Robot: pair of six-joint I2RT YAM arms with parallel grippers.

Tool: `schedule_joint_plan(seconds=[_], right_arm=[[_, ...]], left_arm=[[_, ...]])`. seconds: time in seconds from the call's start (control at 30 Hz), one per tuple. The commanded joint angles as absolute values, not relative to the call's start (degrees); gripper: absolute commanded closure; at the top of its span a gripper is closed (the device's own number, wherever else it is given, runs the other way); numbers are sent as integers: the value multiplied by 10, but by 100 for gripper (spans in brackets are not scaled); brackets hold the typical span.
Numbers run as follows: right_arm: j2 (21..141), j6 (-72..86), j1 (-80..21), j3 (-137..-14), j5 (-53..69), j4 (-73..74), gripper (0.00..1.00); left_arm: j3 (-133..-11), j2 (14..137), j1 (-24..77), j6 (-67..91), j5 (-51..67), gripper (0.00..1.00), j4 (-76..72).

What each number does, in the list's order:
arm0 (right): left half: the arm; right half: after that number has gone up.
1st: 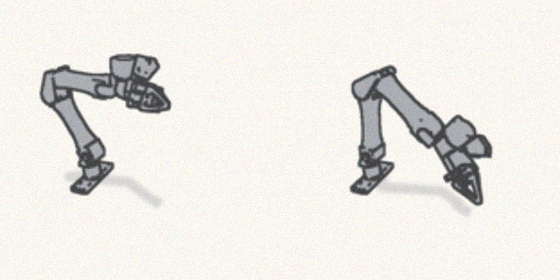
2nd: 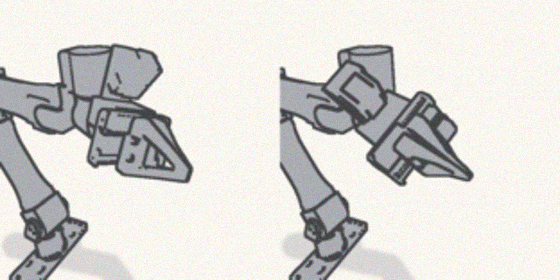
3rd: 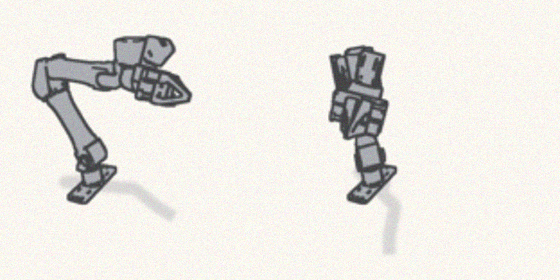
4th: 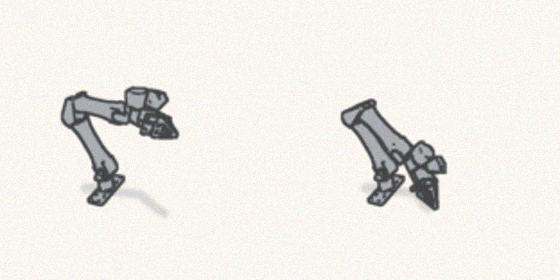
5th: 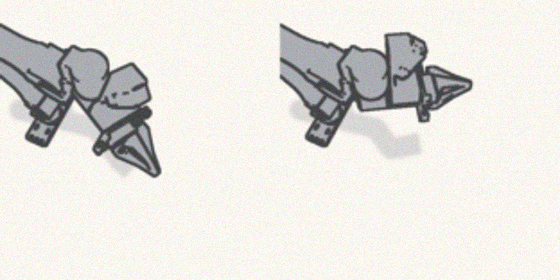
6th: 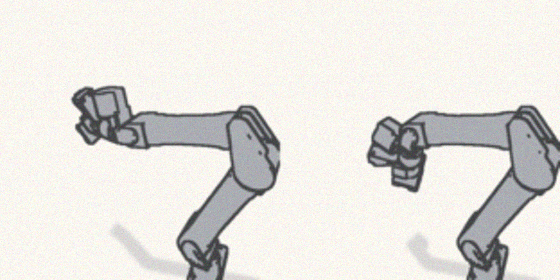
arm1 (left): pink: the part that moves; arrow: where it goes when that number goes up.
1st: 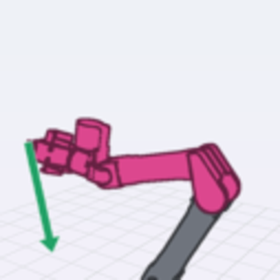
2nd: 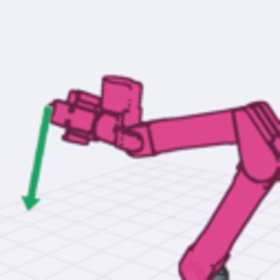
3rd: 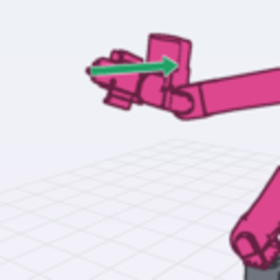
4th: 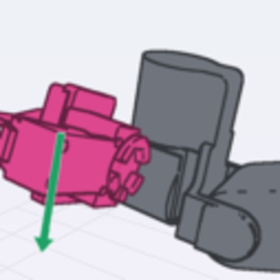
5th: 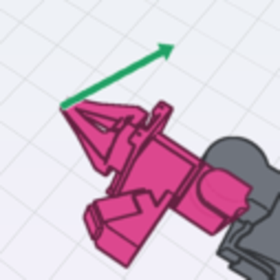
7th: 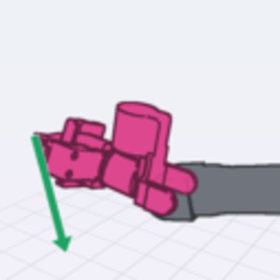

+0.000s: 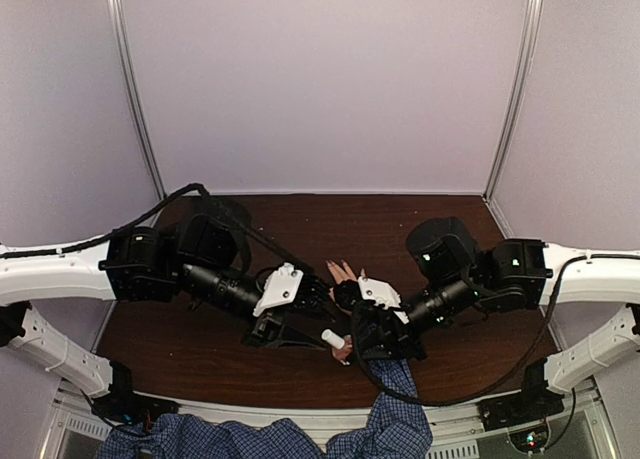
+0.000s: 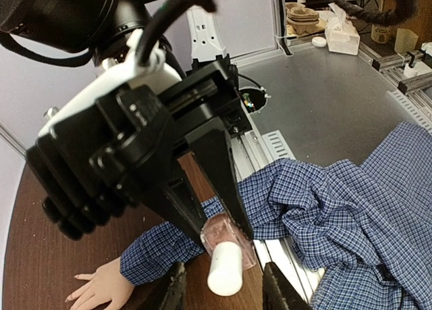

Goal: Paint the nails
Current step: Unscrew the cap of the nail polish bottle.

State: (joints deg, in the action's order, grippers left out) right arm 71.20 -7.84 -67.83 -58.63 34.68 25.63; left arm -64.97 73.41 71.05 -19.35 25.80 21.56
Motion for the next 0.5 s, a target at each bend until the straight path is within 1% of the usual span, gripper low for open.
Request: schedule_joint_plan(seconds=[0.0,0.2,0.47], right_arm=[[712,-90,-677,-609,381,253,100],[720,-92,-677,-614,395,254,100],[721,-94,-677,-616,382,252,100]], left_arm=[[-667,737,715,-220,270,62,214],[-668,740,724,-235,268,65,218],[-671,746,734,-241,264,80,221]])
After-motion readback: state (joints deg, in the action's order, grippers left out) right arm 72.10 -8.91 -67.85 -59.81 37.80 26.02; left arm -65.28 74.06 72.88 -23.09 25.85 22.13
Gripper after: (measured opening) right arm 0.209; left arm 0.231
